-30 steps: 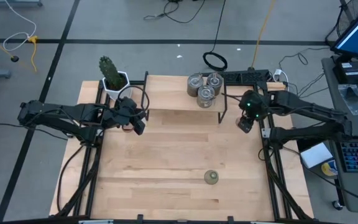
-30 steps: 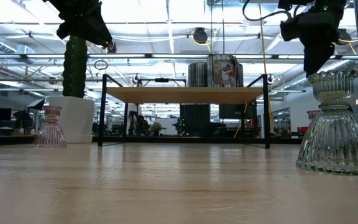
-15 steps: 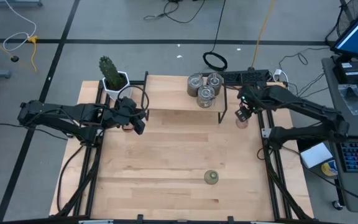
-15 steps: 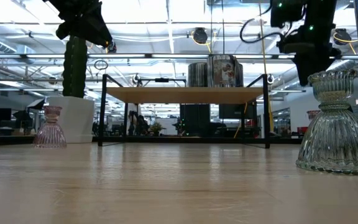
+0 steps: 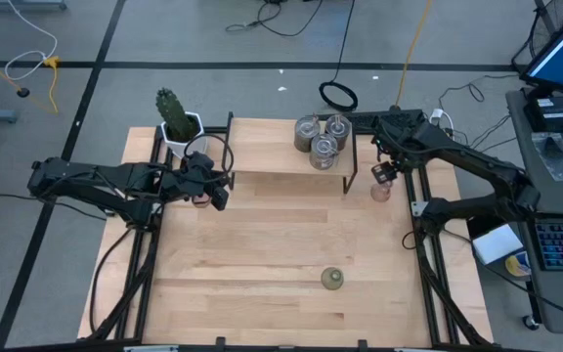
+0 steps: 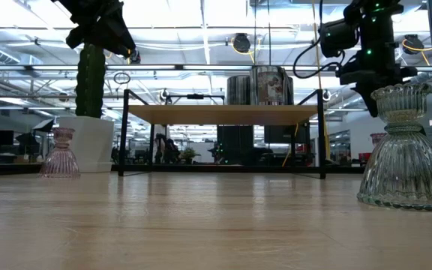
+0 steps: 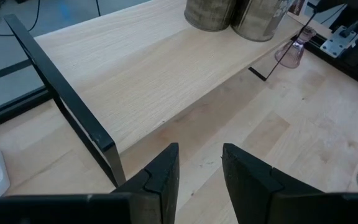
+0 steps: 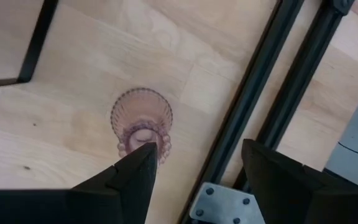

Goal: Pick & Place candle stick holders
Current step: Put the right purple glass candle holder on the shelf

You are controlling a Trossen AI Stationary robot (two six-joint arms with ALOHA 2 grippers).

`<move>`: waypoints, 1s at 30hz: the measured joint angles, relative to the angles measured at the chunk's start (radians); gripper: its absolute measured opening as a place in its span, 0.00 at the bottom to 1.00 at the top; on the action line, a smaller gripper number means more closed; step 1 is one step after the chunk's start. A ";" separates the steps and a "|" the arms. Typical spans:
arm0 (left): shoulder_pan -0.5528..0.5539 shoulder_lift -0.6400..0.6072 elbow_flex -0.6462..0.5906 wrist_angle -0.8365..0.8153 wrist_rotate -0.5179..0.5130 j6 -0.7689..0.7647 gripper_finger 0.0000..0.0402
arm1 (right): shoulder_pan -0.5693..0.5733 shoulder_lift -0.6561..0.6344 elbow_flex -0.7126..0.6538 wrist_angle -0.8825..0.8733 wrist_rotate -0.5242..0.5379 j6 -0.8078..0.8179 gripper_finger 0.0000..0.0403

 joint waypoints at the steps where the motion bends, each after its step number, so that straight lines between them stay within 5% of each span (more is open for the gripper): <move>1: 0.000 0.000 0.000 0.000 0.000 0.000 0.30 | -0.001 0.004 0.000 0.002 0.000 0.000 0.56; 30: -0.001 0.000 0.000 0.000 0.001 -0.004 0.30 | -0.039 0.011 -0.215 0.209 -0.027 0.138 0.56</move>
